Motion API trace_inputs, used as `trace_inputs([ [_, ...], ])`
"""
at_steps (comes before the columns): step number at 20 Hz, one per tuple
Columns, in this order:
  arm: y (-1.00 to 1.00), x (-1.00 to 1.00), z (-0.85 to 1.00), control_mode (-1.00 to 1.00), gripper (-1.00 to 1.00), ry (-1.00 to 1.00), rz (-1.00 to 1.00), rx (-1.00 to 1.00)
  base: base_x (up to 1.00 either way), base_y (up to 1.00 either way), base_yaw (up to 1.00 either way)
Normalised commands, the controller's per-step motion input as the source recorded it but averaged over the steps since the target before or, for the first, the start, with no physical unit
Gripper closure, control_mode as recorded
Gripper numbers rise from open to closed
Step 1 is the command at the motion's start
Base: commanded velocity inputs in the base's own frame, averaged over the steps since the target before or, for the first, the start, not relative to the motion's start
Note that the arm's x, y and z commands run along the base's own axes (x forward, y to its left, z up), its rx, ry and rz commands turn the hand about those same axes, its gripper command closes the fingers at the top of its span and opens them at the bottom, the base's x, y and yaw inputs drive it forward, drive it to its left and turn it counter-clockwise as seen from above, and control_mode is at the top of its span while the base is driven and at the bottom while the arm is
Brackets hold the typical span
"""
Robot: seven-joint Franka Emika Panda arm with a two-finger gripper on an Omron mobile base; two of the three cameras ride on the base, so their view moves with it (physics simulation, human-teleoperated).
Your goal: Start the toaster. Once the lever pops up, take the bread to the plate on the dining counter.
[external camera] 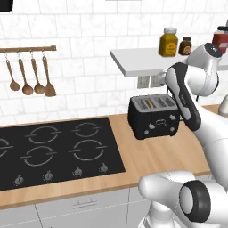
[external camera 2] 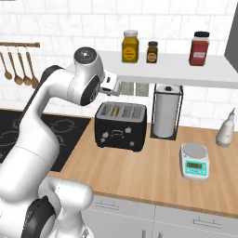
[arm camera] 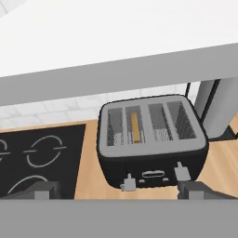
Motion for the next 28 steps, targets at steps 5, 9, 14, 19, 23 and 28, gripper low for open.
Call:
trace_inputs([
  [5,0.00,0.00,0.00,-1.00,-1.00,0.00,0.00,0.00,0.00,0.00,0.00],
  [9,0.00,0.00,0.00,-1.00,-1.00,0.00,0.00,0.00,0.00,0.00,0.00],
  [14,0.00,0.00,0.00,-1.00,-1.00,0.00,0.00,0.00,0.00,0.00,0.00],
  [19,0.00,0.00,0.00,-1.00,-1.00,0.00,0.00,0.00,0.00,0.00,0.00],
  [23,0.00,0.00,0.00,-1.00,-1.00,0.00,0.00,0.00,0.00,0.00,0.00],
  [28,0.00,0.00,0.00,-1.00,-1.00,0.00,0.00,0.00,0.00,0.00,0.00],
])
